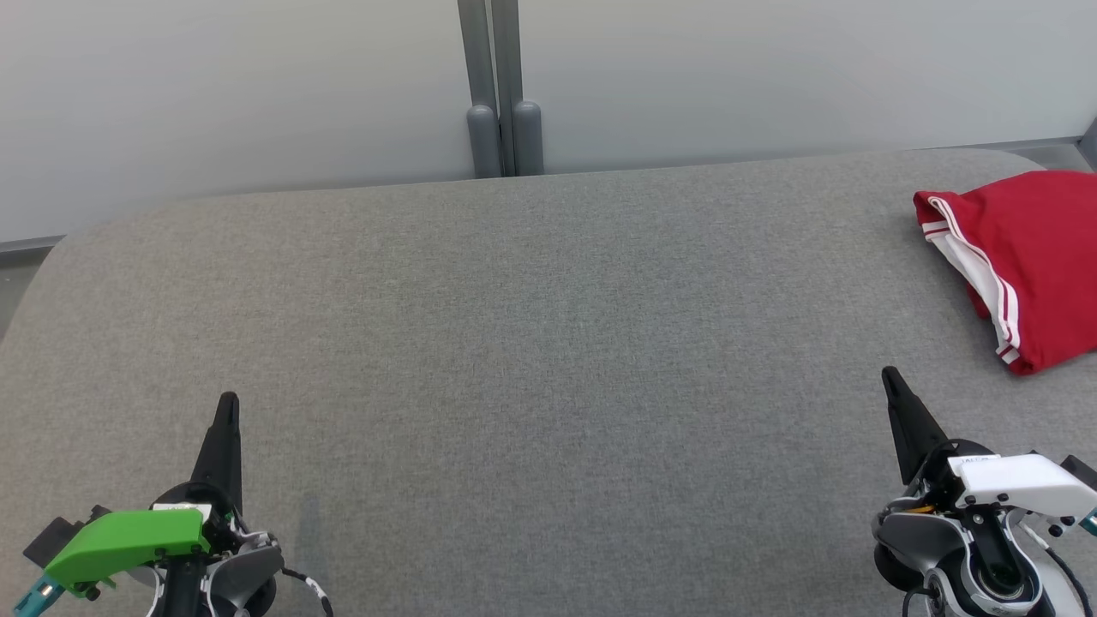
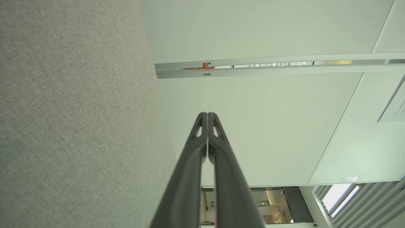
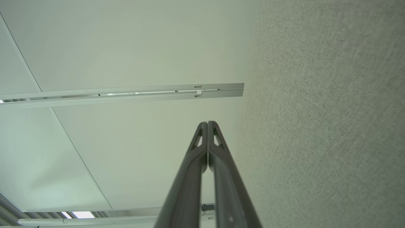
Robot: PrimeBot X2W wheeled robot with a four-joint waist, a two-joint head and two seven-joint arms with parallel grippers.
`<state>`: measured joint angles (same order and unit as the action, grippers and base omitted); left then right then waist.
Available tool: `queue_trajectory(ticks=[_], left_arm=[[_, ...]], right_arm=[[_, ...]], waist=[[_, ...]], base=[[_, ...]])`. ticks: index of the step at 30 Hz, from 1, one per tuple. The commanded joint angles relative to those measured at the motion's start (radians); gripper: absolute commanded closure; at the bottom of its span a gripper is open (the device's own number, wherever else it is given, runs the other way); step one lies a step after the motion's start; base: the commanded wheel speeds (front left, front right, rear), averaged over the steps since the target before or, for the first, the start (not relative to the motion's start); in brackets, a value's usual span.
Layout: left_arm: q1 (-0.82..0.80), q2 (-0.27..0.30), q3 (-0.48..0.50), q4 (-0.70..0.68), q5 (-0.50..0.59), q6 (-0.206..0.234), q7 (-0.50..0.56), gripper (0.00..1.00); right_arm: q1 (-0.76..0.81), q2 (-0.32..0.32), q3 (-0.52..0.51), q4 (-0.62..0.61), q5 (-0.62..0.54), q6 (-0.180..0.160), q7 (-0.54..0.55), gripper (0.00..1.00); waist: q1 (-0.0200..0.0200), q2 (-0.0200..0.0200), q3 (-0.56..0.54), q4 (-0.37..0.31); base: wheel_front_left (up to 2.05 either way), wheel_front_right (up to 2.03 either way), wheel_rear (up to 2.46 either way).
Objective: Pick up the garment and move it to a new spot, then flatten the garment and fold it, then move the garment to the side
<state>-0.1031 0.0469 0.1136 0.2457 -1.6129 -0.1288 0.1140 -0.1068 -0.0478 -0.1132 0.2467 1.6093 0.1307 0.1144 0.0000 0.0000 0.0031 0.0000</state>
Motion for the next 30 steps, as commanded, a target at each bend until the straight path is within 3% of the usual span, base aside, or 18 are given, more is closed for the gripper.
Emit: queue_trajectory(ticks=[1,30], left_arm=[[-0.013,0.006,0.002,-0.002,-0.001,-0.005,0.003,1.0],[-0.013,0.006,0.002,-0.002,-0.001,-0.005,0.003,1.0]], right_arm=[[-0.005,-0.005,-0.001,-0.003,0.007,0.0,0.003,1.0],[-0.005,-0.005,-0.001,-0.003,0.007,0.0,0.003,1.0]], waist=[[0.0,0.0,0.0,0.0],[0.0,0.0,0.0,0.0]], base=[[0.0,0.0,0.0],[0.0,0.0,0.0]])
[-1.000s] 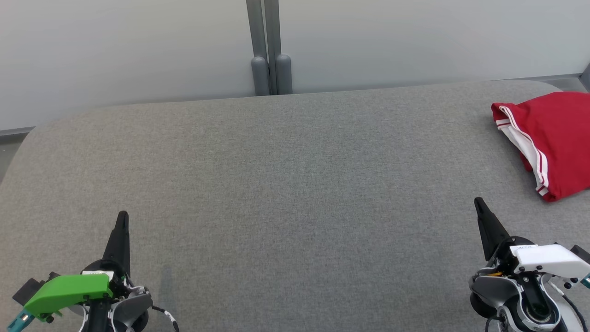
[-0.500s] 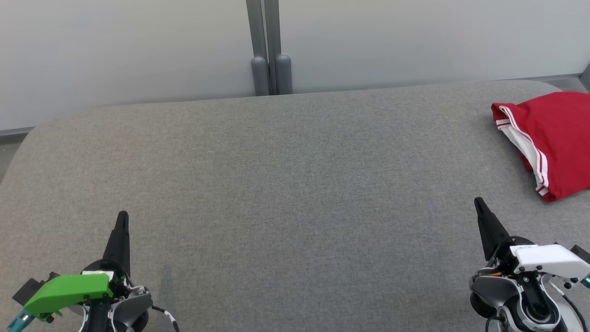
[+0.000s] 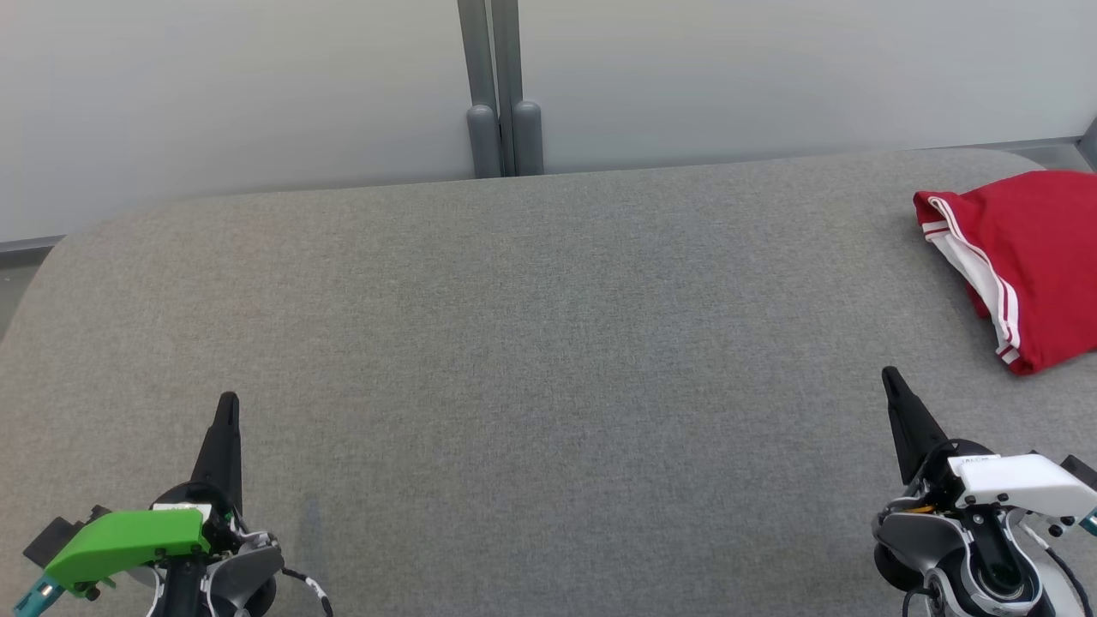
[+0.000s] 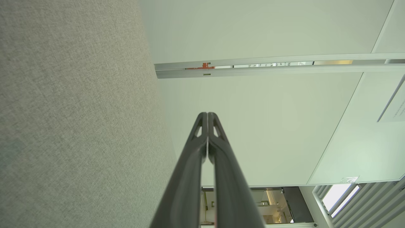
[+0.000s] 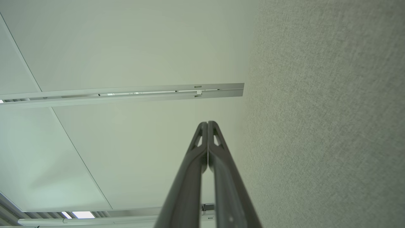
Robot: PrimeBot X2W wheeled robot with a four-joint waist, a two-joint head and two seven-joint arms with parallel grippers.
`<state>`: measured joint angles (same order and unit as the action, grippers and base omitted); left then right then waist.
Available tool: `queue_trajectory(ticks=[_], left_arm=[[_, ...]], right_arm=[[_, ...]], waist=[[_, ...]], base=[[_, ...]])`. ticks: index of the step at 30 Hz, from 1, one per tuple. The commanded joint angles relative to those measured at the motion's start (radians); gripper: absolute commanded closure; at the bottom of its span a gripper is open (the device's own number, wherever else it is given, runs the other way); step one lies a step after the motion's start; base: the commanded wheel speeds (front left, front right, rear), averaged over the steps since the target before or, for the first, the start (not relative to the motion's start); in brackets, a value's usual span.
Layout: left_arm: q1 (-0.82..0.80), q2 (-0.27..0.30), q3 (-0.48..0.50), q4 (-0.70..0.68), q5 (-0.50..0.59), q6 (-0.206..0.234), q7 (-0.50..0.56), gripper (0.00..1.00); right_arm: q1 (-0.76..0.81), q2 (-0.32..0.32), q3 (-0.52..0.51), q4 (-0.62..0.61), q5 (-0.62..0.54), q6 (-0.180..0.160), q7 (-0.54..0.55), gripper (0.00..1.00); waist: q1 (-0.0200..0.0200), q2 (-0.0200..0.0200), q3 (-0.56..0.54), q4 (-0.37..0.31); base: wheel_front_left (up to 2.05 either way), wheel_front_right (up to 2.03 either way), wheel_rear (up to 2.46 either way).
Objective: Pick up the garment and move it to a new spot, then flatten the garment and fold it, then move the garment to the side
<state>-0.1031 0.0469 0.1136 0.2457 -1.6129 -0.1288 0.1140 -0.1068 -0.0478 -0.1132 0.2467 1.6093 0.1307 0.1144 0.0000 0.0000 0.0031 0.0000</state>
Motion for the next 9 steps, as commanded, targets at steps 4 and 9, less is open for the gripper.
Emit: queue_trajectory(ticks=[4,9], left_arm=[[-0.013,0.006,0.002,-0.002,-0.001,-0.005,0.003,1.0],[-0.013,0.006,0.002,-0.002,-0.001,-0.005,0.003,1.0]], right_arm=[[-0.005,-0.005,-0.001,-0.003,0.007,0.0,0.003,1.0],[-0.005,-0.005,-0.001,-0.003,0.007,0.0,0.003,1.0]], waist=[[0.0,0.0,0.0,0.0],[0.0,0.0,0.0,0.0]], base=[[0.0,0.0,0.0],[0.0,0.0,0.0]])
